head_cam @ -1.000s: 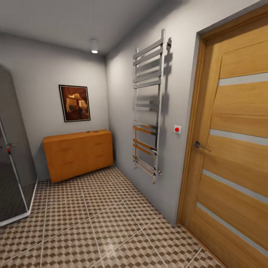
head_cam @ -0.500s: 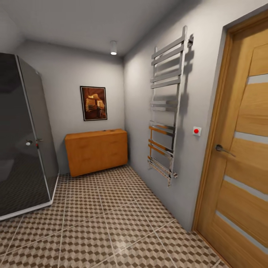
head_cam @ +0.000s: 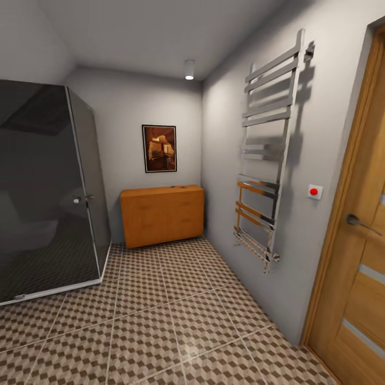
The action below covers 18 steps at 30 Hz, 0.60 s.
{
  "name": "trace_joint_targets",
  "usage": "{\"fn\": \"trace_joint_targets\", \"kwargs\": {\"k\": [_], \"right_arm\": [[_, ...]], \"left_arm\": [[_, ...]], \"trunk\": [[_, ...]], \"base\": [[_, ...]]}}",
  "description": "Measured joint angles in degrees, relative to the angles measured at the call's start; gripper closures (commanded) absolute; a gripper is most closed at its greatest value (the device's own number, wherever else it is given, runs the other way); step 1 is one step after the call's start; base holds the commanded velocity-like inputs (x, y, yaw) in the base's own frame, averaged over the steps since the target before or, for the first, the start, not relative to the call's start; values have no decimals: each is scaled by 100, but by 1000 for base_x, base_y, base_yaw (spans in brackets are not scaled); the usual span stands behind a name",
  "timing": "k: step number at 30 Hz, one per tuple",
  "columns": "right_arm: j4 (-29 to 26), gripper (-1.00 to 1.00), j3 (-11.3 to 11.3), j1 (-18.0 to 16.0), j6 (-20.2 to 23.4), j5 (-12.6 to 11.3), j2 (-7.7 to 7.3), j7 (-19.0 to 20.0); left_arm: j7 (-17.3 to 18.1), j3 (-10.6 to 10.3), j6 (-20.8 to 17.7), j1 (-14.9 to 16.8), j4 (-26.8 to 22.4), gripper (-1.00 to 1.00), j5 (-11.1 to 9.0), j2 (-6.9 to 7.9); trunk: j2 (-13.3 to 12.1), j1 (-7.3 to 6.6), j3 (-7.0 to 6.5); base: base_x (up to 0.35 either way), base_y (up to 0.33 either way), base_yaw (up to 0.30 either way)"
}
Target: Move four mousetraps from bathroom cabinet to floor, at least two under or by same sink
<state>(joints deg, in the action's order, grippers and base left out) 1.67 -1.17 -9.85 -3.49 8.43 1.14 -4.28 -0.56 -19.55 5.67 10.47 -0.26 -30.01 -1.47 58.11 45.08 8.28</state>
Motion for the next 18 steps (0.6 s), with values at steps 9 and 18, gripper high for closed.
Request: {"fn": "trace_joint_targets", "kwargs": {"k": [9, 18], "right_arm": [[0, -100, 0, 0, 0, 1, 0, 1], [0, -100, -2, 0, 0, -2, -4, 1]], "left_arm": [[0, 0, -5, -3, -2, -100, -2, 0], [0, 0, -6, -1, -2, -100, 1, 0]], "trunk": [[1, 0, 0], [1, 1, 0]], "base": [[0, 0, 285], [0, 0, 243]]}}
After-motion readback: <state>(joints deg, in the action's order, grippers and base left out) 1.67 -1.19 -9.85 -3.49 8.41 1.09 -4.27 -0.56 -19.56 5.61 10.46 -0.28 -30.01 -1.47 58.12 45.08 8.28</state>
